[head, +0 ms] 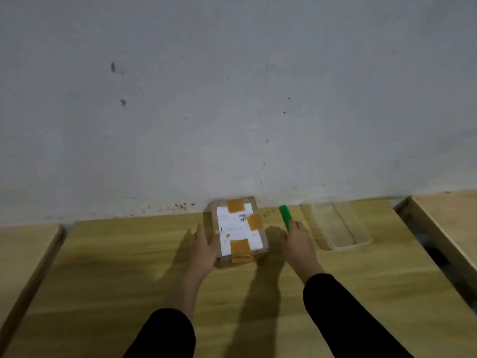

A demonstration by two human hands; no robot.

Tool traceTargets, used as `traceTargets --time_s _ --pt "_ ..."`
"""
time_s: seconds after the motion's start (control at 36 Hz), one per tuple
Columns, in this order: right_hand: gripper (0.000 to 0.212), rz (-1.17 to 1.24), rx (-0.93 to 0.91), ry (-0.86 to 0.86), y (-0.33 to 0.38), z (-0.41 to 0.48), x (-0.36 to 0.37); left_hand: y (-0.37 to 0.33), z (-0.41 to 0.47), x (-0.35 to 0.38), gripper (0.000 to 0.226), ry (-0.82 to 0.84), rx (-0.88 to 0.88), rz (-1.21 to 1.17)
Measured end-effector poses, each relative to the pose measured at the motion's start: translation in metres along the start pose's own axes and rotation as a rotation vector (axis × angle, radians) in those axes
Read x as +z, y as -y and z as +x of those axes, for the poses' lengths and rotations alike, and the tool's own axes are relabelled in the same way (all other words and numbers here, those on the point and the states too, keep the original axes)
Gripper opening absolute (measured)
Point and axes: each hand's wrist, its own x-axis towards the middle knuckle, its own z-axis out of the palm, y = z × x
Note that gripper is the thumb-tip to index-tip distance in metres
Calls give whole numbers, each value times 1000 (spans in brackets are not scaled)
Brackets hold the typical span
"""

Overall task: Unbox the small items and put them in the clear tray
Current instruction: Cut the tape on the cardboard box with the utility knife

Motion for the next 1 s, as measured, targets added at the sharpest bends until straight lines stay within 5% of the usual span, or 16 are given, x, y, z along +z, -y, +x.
traceTargets --time_s 0.33,0.56,0.69,1.0 --pt "29 -57 143 -71 -39 42 38 27 44 41 56 10 70 -223" --pt "32 177 241 -98 -27 39 32 29 46 37 56 29 65 -238" --pt "41 373 127 -92 7 29 21 29 49 34 58 49 12 -242" --pt "52 228 2 -6 54 17 32 39 64 35 62 82 -20 -365"
